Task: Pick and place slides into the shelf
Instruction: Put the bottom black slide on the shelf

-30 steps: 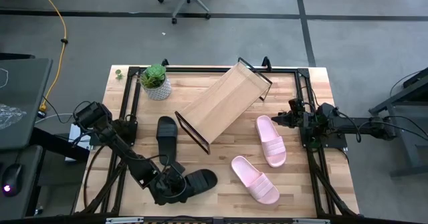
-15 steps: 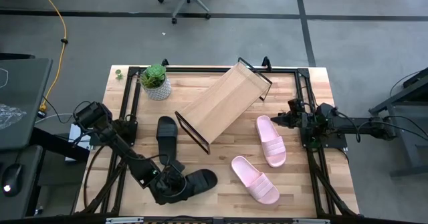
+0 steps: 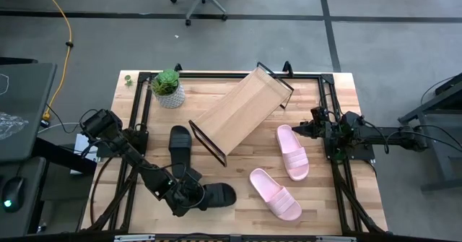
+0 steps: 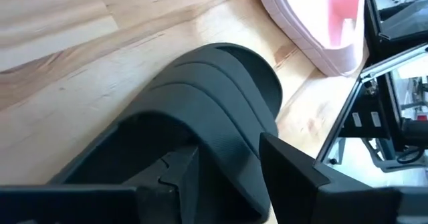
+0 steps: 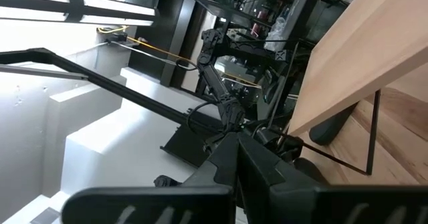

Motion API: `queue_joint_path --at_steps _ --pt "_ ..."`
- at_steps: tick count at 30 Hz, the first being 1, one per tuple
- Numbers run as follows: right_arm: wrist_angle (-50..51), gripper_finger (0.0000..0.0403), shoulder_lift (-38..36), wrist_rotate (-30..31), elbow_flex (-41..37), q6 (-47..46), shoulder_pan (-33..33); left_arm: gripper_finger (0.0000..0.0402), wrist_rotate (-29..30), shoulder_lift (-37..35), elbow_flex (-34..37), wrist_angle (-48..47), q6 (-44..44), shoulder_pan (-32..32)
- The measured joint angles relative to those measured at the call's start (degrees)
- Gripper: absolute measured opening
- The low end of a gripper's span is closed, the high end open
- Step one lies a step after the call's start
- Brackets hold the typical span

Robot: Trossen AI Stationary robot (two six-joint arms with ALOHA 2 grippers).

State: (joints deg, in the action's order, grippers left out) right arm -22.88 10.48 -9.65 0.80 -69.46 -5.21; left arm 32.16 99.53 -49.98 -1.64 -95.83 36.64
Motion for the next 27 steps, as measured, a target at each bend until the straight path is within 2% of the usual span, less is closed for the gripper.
queue_joint_path --at_steps 15,19,24,27 --pt "0.03 0.0000 0.00 0.26 0.00 0.49 0.00 0.0134 -0.05 0.00 0.00 -2.61 0.05 0.09" --pt "0.05 0.0000 0.00 0.42 0.00 0.49 0.00 0.0098 -0.04 0.00 0.00 -2.53 0.16 0.09" --pt "0.39 0.0000 0.00 0.40 0.00 0.49 0.00 0.0022 -0.07 0.00 0.00 -2.48 0.85 0.09" --pt "0.44 0.0000 0.02 0.40 0.00 0.49 0.00 0.0010 -0.07 0.00 0.00 -2.22 1.53 0.09"
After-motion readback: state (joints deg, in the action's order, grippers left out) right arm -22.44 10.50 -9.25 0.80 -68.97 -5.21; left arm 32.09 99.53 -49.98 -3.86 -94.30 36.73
